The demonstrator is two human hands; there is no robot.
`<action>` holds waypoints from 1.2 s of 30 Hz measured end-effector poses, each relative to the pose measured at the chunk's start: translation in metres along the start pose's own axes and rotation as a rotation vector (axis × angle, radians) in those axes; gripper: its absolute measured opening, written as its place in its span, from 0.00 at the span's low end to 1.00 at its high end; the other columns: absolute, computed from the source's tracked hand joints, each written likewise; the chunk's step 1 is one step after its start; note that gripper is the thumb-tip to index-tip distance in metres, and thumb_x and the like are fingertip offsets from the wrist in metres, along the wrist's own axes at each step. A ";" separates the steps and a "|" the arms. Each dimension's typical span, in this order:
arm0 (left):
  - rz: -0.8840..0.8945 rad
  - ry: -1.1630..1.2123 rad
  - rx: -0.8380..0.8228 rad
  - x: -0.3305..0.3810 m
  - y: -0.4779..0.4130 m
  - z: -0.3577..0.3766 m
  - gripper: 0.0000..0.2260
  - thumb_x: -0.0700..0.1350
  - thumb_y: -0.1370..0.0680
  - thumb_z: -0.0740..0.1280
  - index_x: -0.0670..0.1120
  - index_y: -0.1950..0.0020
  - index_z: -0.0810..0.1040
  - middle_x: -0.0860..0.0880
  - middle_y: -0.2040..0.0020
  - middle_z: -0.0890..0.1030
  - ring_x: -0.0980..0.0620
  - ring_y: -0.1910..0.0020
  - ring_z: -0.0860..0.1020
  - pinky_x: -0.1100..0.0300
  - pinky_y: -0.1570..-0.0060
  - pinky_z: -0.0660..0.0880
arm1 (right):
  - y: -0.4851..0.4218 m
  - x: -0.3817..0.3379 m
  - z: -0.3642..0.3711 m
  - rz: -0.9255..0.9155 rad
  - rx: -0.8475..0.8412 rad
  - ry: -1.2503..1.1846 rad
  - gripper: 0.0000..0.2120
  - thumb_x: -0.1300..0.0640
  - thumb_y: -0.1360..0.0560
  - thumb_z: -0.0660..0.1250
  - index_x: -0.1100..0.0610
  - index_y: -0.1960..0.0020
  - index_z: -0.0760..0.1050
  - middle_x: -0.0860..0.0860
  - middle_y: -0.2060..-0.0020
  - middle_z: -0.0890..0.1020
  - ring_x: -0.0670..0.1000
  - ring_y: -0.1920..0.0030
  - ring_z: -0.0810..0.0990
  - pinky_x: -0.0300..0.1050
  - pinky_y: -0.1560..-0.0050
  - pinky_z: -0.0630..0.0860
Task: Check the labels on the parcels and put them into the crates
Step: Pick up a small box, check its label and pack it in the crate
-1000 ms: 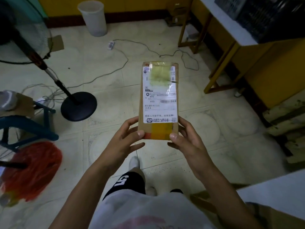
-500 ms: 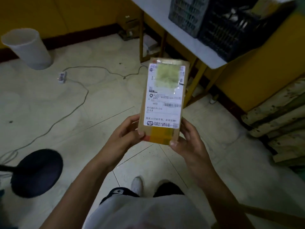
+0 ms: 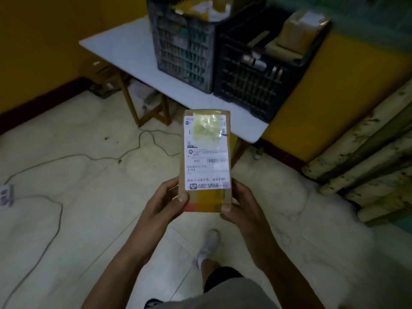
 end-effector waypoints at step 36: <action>0.507 -0.234 -0.433 0.209 -0.621 0.082 0.14 0.43 0.21 0.65 0.54 0.37 0.70 0.63 0.47 0.76 0.72 0.50 0.75 0.76 0.55 0.72 | -0.464 -0.196 -0.209 -0.235 0.998 -0.014 0.10 0.44 0.31 0.66 0.46 0.53 0.79 0.43 0.56 0.84 0.46 0.54 0.82 0.40 0.57 0.77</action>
Point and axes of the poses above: each hand's wrist, its own y-axis away from the middle knuckle, its own z-axis out of the palm, x = y × z, the point moved 1 cm from there along -y, towards the middle knuckle
